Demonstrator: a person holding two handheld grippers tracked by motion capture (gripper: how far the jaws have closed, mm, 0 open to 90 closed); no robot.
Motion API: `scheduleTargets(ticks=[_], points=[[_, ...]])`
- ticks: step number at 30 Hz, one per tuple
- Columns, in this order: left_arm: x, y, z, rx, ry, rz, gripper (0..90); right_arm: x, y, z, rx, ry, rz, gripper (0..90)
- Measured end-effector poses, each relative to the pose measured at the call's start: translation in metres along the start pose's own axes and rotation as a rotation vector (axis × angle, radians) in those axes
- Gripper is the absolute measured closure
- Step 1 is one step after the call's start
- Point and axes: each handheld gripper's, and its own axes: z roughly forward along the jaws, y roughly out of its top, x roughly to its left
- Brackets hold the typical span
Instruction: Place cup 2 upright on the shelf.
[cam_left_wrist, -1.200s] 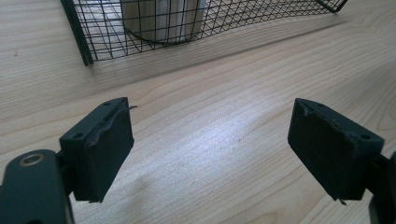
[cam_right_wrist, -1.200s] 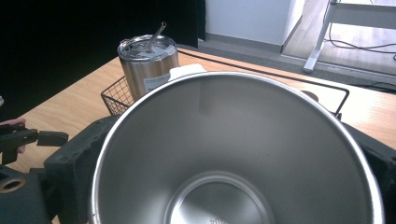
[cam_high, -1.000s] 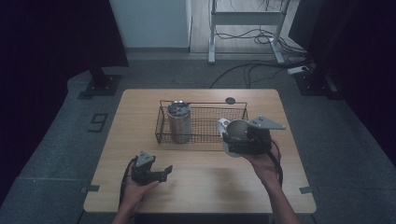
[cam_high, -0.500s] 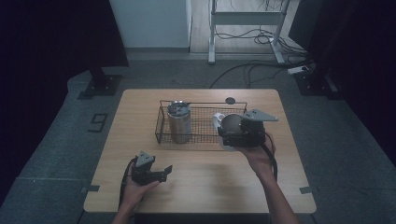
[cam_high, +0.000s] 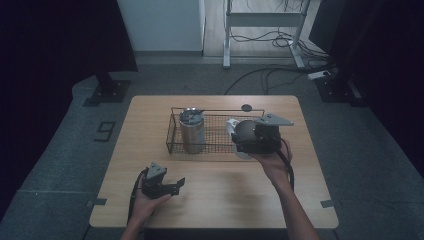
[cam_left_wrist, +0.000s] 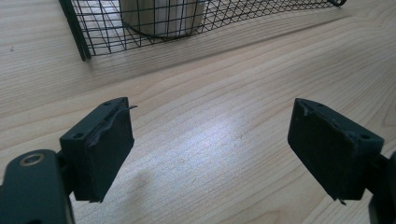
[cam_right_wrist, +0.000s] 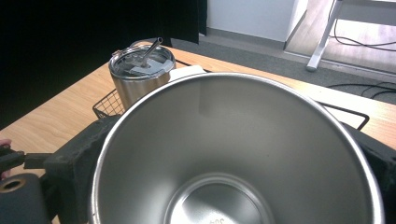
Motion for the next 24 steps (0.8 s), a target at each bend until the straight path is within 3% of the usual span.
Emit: scheduleTargets(ticks=[24], points=[[-0.001, 0.000, 0.001, 0.006, 0.006, 0.001, 14.4, -0.013, 0.005, 0.027, 0.019, -0.014, 0.027, 5.6]])
